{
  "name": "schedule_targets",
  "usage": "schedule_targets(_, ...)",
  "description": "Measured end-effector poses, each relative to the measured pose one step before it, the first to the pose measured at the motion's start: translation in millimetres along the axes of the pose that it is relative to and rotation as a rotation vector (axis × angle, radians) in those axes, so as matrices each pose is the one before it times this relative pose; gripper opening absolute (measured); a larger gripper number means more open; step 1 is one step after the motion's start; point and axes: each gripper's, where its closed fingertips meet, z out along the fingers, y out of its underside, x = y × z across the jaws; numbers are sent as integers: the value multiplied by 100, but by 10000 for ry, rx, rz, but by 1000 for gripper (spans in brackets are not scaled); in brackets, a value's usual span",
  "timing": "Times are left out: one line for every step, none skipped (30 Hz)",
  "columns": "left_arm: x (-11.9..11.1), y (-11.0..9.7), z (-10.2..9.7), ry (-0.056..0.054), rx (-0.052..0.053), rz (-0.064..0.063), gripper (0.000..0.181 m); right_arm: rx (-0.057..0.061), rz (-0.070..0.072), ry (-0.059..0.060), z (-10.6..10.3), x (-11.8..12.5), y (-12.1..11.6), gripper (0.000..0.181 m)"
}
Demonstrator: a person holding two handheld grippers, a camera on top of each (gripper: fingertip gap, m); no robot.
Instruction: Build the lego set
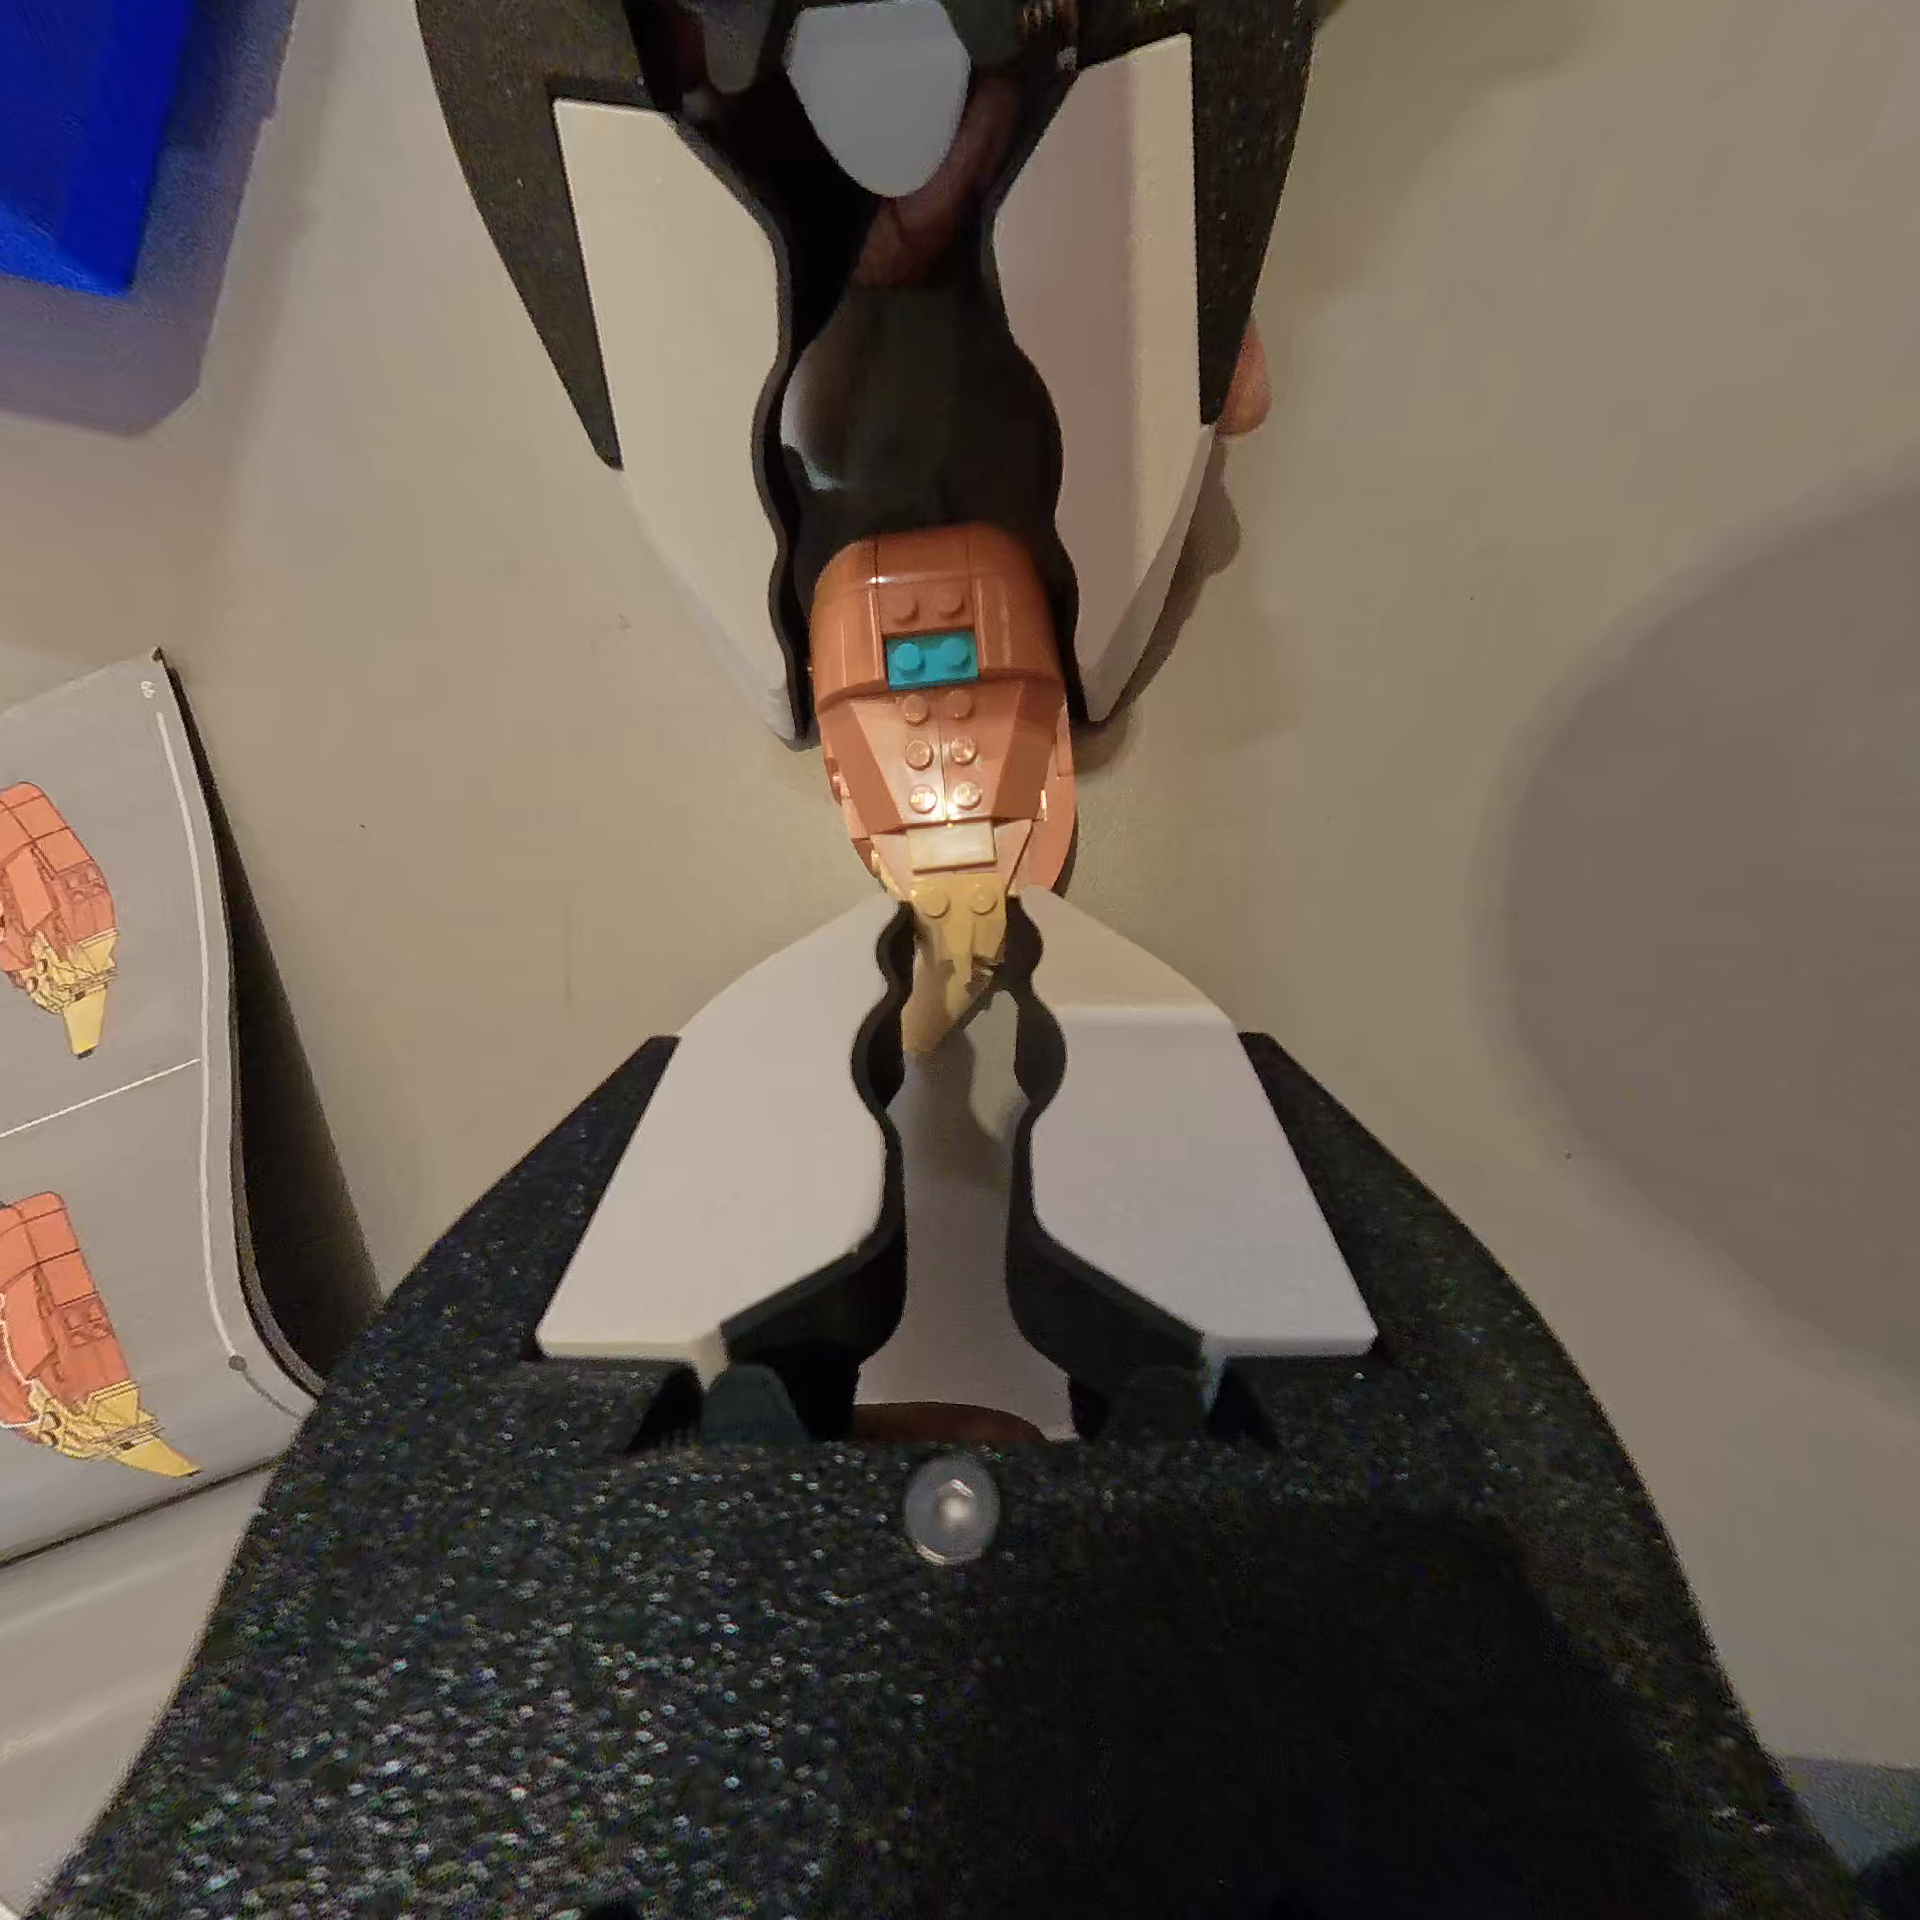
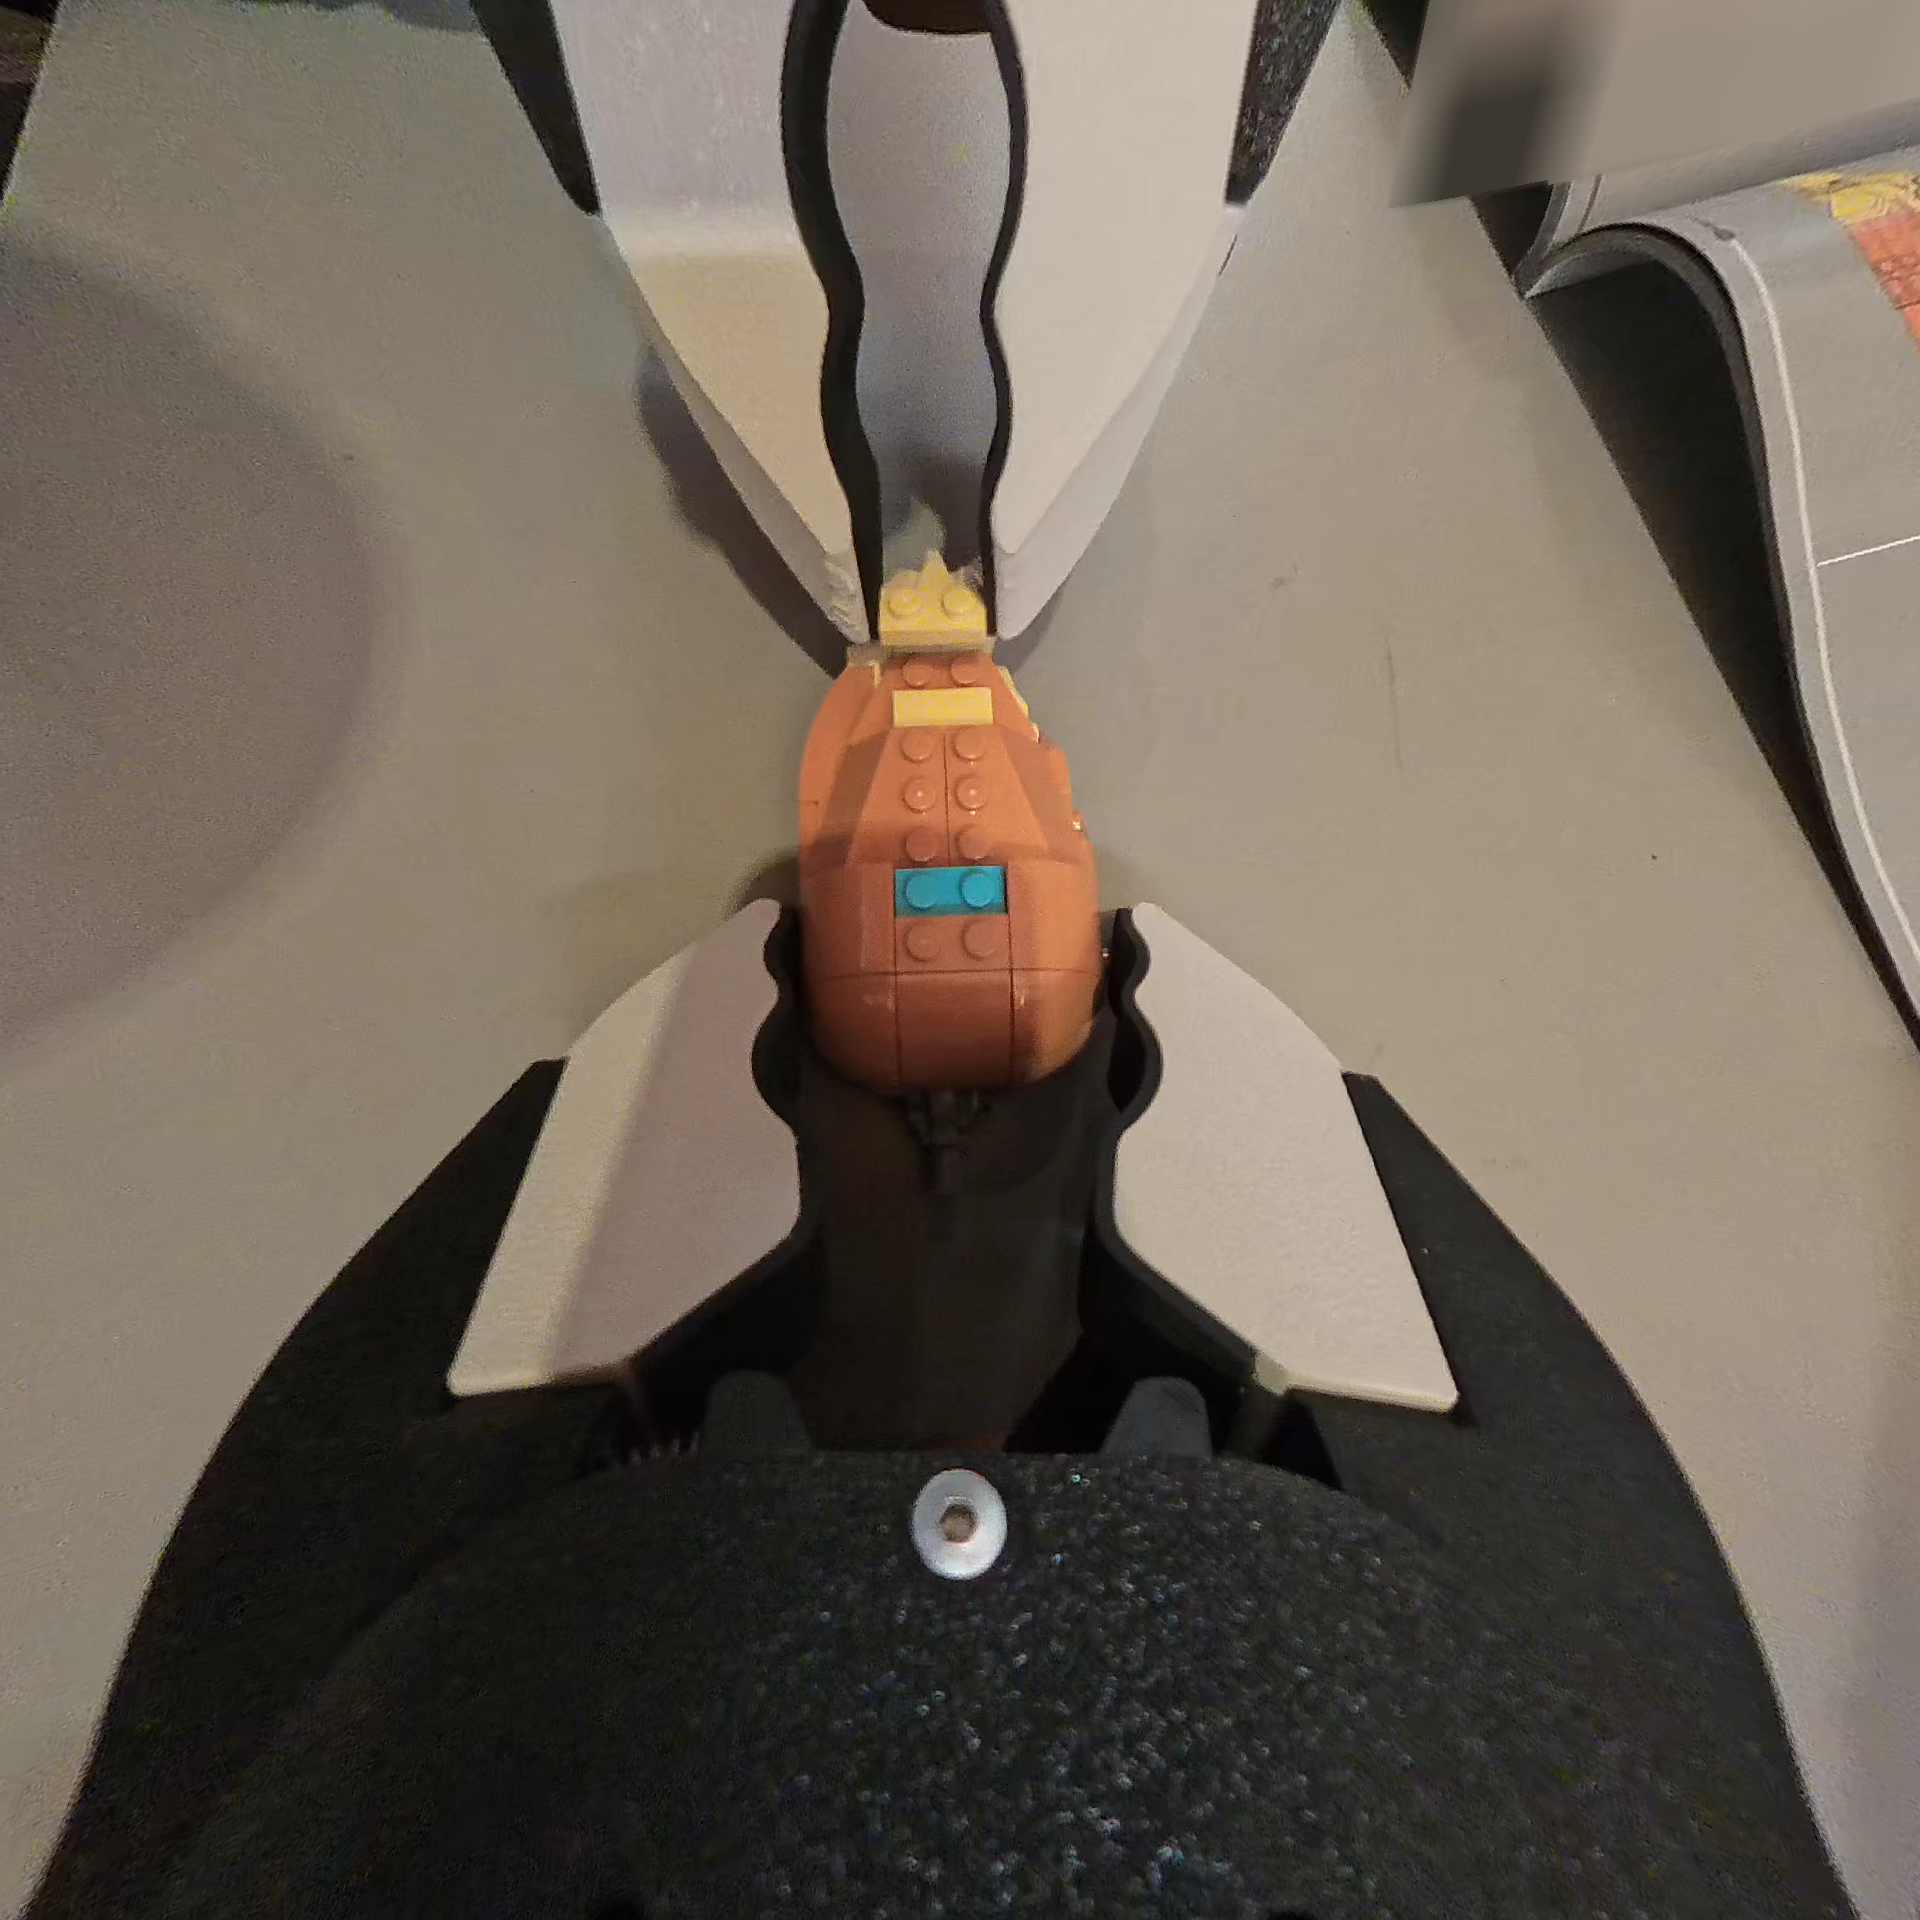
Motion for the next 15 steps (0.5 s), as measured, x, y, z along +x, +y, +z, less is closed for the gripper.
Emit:
schedule_targets(-4, 3, 27, 0, -18, -23, 17, 24, -23, -51, 9, -79, -52, 59)
schedule_targets(-14, 24, 40, -2, -32, -36, 17, -15, -5, -17, 40, -35, -18, 61)
schedule_targets(-9, 34, 32, 5, -26, -32, 17, -43, -4, -10, 69, -17, 25, 63)
schedule_targets(22, 33, 55, 22, -30, -8, 17, -45, -17, 6, 63, -8, 17, 65)
schedule_targets(52, 38, 37, 23, -30, 4, 17, -7, -17, -11, 46, -34, -45, 66)
schedule_targets(43, 47, 58, 27, -39, -10, 17, 0, -19, -12, 42, -18, -44, 67)
schedule_targets(21, 51, 45, 14, -44, -22, 17, 3, -18, -5, 47, -11, -66, 67)
schedule_targets(5, 23, 49, 8, -21, -19, 17, -12, -25, -27, 76, -32, -59, 68)
schedule_targets(1, 21, 50, 13, -18, -24, 17, -10, -23, -40, 87, -31, -86, 68)
schedule_targets(-9, 22, 62, 7, -24, -25, 17, -1, -34, -35, 113, -40, -104, 68)
schedule_targets(-32, -8, 32, -8, -8, -20, 17, -1, -31, -60, 87, -56, -91, 66)
schedule_targets(-20, -36, 1, -3, 6, -25, 17, 5, -31, -32, 80, -12, -102, 65)
schedule_targets(4, 19, 16, 13, -30, -30, 17, 12, -18, -20, 54, 6, -92, 62)
schedule_targets(21, 2, -10, 16, -27, -20, 17, 16, -7, -25, 34, 16, -73, 57)
schedule_targets(0, 29, -13, -3, -49, -16, 17, -4, -10, -23, 21, 11, -5, 57)
